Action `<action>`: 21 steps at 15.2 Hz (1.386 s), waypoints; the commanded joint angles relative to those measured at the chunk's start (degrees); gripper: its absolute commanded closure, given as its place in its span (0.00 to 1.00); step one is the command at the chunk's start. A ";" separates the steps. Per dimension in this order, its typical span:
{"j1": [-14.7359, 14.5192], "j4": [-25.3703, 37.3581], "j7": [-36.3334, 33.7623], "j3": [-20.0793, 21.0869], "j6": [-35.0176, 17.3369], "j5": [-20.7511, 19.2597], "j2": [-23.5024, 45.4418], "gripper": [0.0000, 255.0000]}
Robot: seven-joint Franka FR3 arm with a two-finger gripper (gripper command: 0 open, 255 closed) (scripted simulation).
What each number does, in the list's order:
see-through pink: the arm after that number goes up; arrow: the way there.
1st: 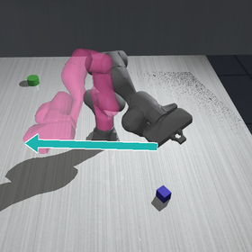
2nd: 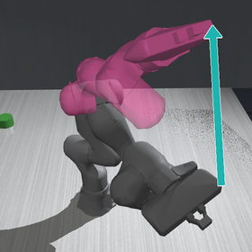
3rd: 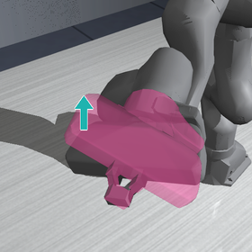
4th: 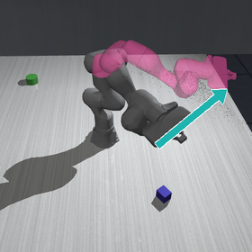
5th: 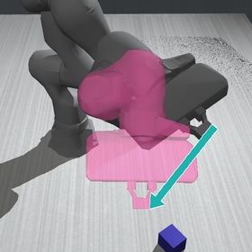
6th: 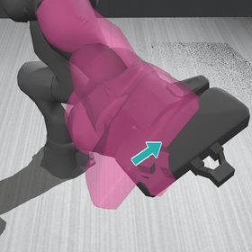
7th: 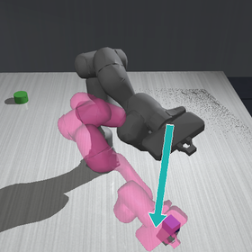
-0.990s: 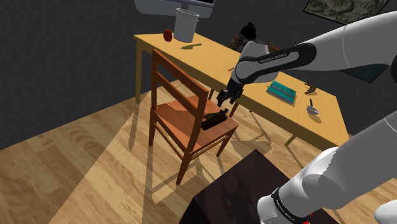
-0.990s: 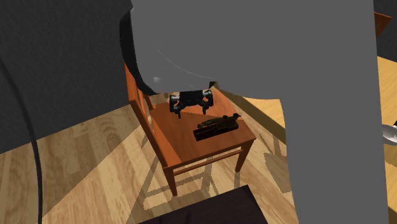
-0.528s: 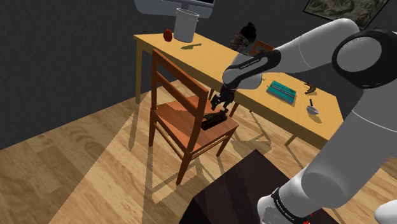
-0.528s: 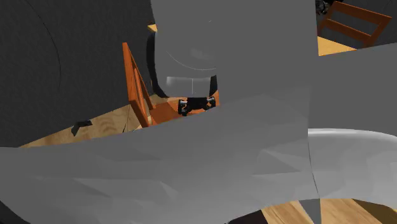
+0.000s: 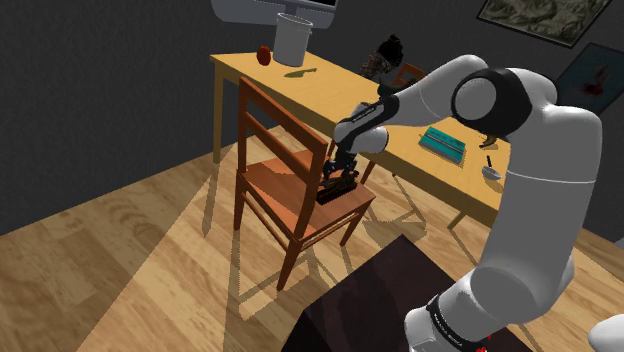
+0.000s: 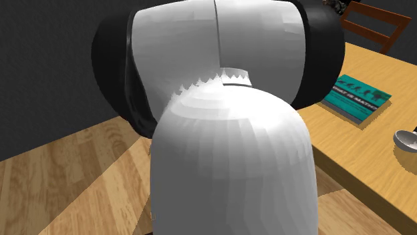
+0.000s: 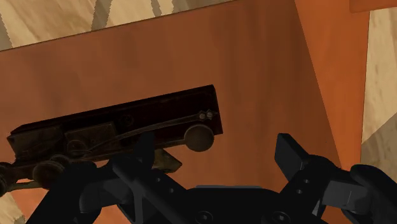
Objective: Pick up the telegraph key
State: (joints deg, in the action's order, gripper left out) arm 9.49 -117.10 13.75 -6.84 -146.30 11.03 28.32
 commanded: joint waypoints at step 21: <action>2.07 6.11 1.71 1.72 -3.99 2.27 10.61 1.00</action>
State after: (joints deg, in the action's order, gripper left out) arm 11.59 -110.90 15.48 -5.12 -150.28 13.30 38.98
